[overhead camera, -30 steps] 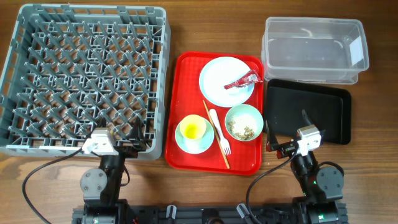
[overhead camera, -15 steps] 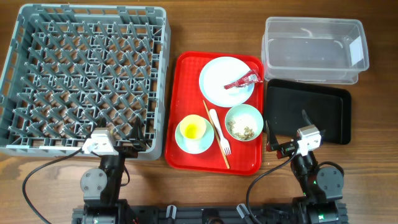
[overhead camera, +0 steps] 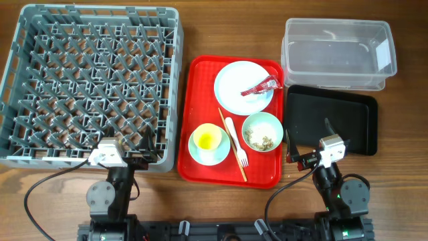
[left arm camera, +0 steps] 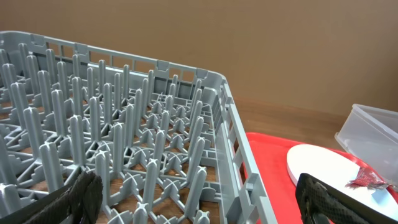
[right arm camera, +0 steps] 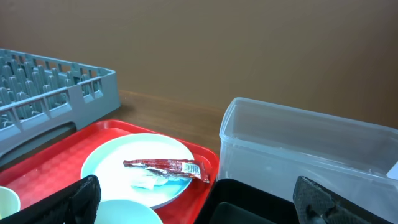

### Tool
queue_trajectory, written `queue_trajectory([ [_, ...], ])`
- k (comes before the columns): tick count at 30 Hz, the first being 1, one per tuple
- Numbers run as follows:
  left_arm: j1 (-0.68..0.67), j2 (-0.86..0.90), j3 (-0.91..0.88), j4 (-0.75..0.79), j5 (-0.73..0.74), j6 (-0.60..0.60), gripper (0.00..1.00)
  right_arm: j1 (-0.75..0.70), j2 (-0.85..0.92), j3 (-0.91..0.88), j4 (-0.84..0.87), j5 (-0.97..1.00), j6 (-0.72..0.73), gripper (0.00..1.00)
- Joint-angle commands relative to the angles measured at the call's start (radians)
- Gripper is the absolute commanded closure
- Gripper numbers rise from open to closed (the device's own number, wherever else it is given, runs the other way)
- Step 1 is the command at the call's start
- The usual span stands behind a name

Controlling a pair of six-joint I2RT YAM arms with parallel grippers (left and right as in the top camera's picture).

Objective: Sort waste into correct bins and load items into the dishwasher rack

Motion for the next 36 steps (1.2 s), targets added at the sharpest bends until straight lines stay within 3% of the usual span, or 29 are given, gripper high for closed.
queue_trajectory([
  [1,0.003,-0.007,-0.001,-0.011,-0.012,-0.01,0.0,0.005,0.001,-0.001,0.004,-0.002,-0.027,0.0],
  [7,0.003,-0.007,-0.001,0.002,-0.012,-0.039,0.0,0.005,0.001,-0.001,0.005,-0.001,-0.023,0.0],
  [14,0.003,-0.006,0.022,-0.003,-0.012,-0.145,0.0,0.005,0.005,0.004,-0.003,0.071,0.164,0.0],
  [20,0.003,0.061,0.111,-0.058,-0.013,-0.144,0.0,0.005,0.08,0.076,-0.058,0.071,0.187,0.0],
  [30,0.003,0.424,0.386,-0.232,-0.013,-0.14,0.0,0.005,0.448,0.356,-0.097,0.014,0.238,0.0],
  [36,0.003,0.724,0.671,-0.477,-0.013,-0.137,0.0,0.005,0.763,0.655,-0.306,-0.043,0.235,0.0],
])
